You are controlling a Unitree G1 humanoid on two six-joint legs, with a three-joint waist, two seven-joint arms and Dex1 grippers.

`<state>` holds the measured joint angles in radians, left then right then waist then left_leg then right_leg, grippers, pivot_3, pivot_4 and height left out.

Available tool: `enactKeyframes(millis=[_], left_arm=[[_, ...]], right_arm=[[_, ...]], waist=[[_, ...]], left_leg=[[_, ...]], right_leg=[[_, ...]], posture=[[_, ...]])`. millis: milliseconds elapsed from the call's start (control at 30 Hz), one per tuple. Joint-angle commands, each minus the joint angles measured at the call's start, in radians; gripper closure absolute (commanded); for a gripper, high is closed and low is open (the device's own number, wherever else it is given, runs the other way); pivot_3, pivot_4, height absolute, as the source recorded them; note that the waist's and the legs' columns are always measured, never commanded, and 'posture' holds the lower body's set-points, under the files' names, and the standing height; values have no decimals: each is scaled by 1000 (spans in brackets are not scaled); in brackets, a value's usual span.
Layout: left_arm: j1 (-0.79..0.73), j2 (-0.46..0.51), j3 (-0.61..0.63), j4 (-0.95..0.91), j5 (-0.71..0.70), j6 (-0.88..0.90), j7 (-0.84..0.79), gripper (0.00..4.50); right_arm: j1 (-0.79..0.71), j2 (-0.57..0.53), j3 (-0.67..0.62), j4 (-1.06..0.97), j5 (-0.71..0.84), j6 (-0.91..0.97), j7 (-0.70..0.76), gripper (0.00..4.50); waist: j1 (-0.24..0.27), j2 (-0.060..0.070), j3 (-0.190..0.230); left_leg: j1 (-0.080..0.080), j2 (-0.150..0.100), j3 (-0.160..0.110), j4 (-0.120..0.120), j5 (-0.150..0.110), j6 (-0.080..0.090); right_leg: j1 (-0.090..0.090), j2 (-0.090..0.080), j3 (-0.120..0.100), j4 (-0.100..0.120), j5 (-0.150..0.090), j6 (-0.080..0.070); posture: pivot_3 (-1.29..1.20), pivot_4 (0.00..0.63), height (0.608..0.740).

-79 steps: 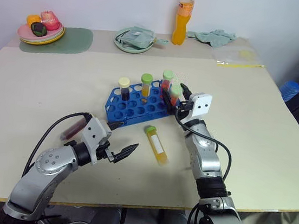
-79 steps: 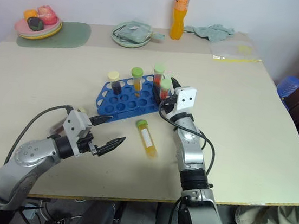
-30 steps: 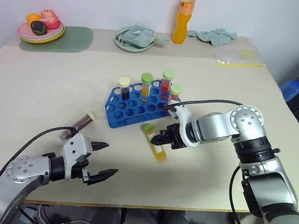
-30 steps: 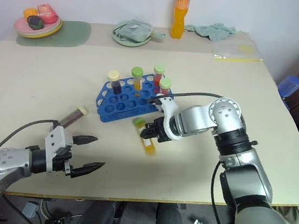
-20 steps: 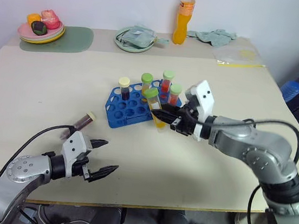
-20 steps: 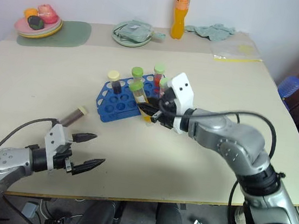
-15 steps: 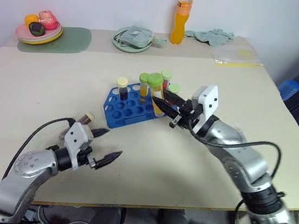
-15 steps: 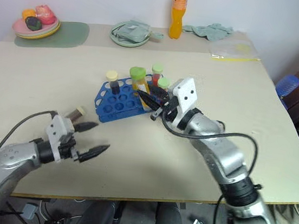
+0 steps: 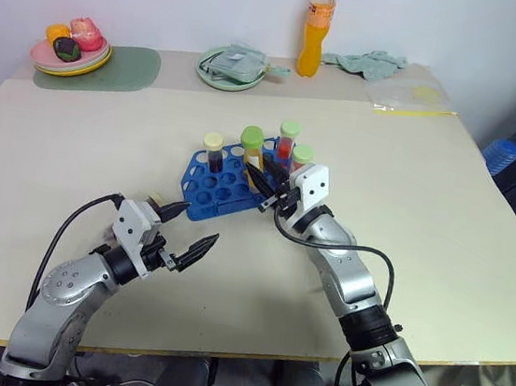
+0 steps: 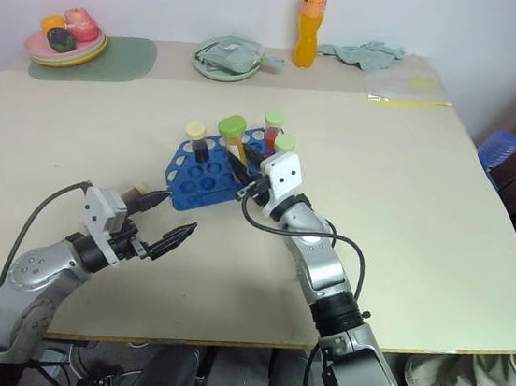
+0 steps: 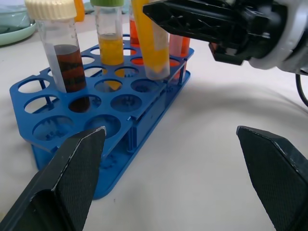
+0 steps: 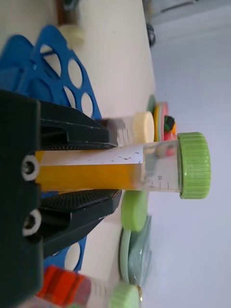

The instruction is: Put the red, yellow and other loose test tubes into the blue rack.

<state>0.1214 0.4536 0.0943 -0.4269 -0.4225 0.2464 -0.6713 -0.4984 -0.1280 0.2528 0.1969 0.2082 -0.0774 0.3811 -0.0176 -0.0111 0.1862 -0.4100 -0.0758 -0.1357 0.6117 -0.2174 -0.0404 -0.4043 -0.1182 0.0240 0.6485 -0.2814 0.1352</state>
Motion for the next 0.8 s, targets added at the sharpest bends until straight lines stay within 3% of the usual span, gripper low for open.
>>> enactKeyframes(millis=[33, 267, 500, 600, 800], left_arm=[[6, -2, 15, -32, -5, -27, 6, 0], [11, -7, 11, -34, 0, -30, 14, 0], [-27, -2, 62, -39, -26, 24, 81, 0], [-69, 28, 133, -54, -110, 130, 120, 0], [-216, 196, 261, -17, -154, 445, 253, 0]], right_arm=[[-21, 29, -29, 19, -17, -29, 10, 3836], [-12, 47, -41, 36, -39, -34, 42, 3836], [-1, 45, -57, -45, -45, -40, 65, 247], [6, 27, -50, -123, -47, -32, 88, 247], [2, -13, -72, -278, -13, 73, 112, 247]], waist=[[-1, 0, 0], [-2, 0, 0], [-1, 0, 0], [-1, 0, 0], [0, 0, 0]], left_leg=[[0, 0, 0, 0, 0, 0], [0, 0, 0, 0, 0, 0], [0, 0, 0, 0, 0, 0], [0, 0, -1, 0, 0, -1], [0, 0, -1, 0, 0, -1]], right_leg=[[0, 0, 0, 0, 0, 0], [0, 0, 0, 1, 0, 0], [0, 0, 0, 1, 0, 0], [-1, 0, 0, 1, 0, 0], [0, 1, 0, 2, 0, 0]], posture=[[0, 150, 740], [0, 150, 740], [0, 150, 740], [0, 150, 740], [0, 150, 740]])
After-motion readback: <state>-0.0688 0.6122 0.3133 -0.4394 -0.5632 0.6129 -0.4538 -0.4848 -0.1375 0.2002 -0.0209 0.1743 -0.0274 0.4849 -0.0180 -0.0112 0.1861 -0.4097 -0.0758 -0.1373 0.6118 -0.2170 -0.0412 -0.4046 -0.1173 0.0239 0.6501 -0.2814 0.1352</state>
